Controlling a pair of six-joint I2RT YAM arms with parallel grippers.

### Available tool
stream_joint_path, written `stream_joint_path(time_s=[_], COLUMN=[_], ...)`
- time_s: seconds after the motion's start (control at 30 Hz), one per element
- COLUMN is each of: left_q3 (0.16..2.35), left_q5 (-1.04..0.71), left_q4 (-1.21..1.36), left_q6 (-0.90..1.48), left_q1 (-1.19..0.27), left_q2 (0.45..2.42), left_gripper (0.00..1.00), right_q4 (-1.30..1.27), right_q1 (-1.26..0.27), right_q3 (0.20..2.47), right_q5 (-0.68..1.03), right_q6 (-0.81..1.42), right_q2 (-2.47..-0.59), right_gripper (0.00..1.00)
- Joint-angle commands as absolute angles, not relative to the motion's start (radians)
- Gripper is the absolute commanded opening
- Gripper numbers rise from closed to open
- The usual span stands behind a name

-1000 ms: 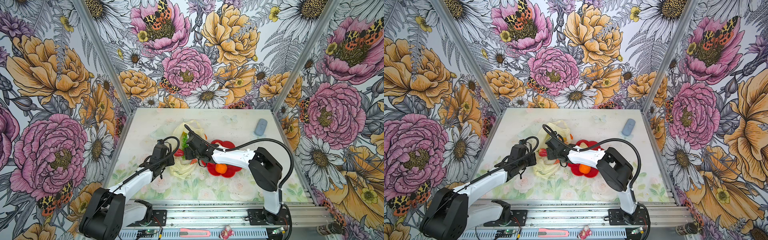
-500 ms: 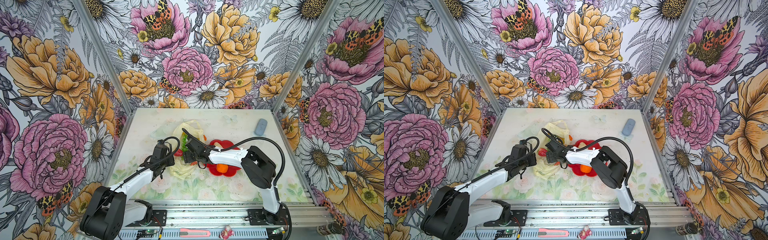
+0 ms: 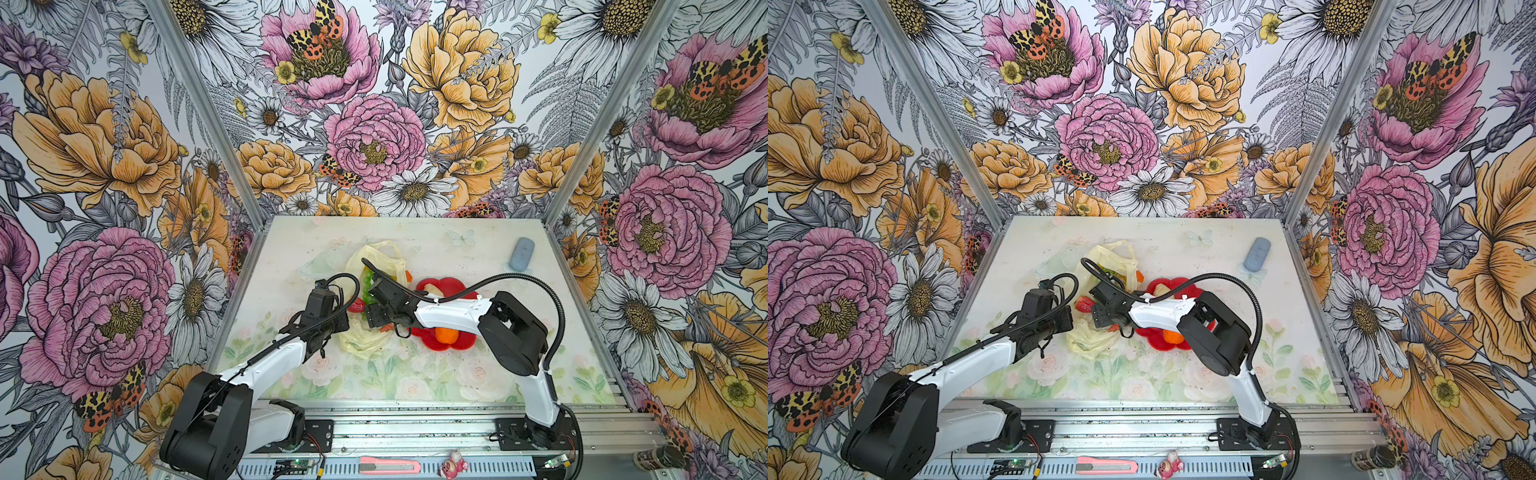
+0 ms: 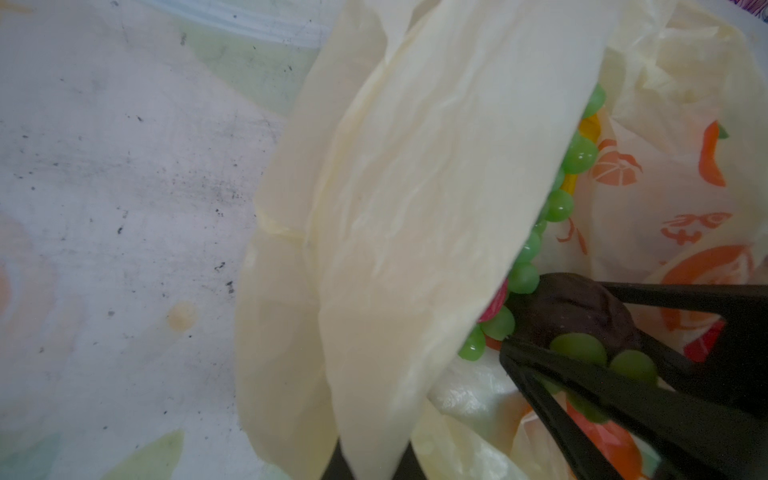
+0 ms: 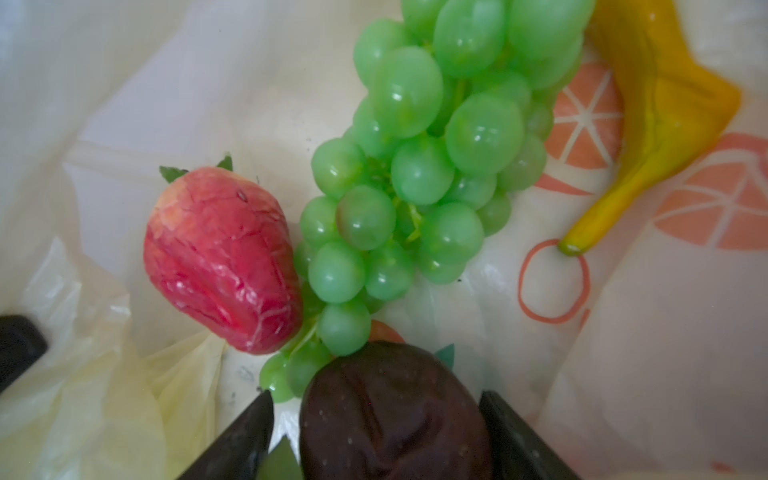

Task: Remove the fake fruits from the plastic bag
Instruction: 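Reach the right gripper into the bag toward the dark plum, then grasp the dark plum and lift it over the red bowl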

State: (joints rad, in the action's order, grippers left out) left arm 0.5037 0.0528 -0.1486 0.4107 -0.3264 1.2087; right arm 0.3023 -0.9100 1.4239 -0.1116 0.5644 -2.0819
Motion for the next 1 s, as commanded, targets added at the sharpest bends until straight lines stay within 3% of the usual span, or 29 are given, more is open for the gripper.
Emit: stream_joint_path(time_s=[0.0,0.17,0.5,0.97], left_q3=[0.523,0.521,0.520,0.519], left_q5=[0.067,0.070,0.071,0.073], left_q4=[-0.126,-0.126,-0.127,-0.128], left_q6=[0.391,0.391,0.391,0.391], left_q1=[-0.333,-0.333,-0.332,-0.333], left_q2=[1.210,1.209,1.206,1.201], left_gripper=[0.00,0.00,0.00,0.00], right_q4=[0.322,0.322,0.320,0.319], right_q1=[-0.910,-0.910,-0.892,-0.729], right_q3=[1.443,1.445,1.437,1.221], right_q5=[-0.121,-0.111,-0.051,0.014], right_q6=[0.558,0.555,0.565,0.605], right_q2=[-2.084,-2.048,-1.957,-1.625], right_gripper=[0.71,0.65,0.64,0.64])
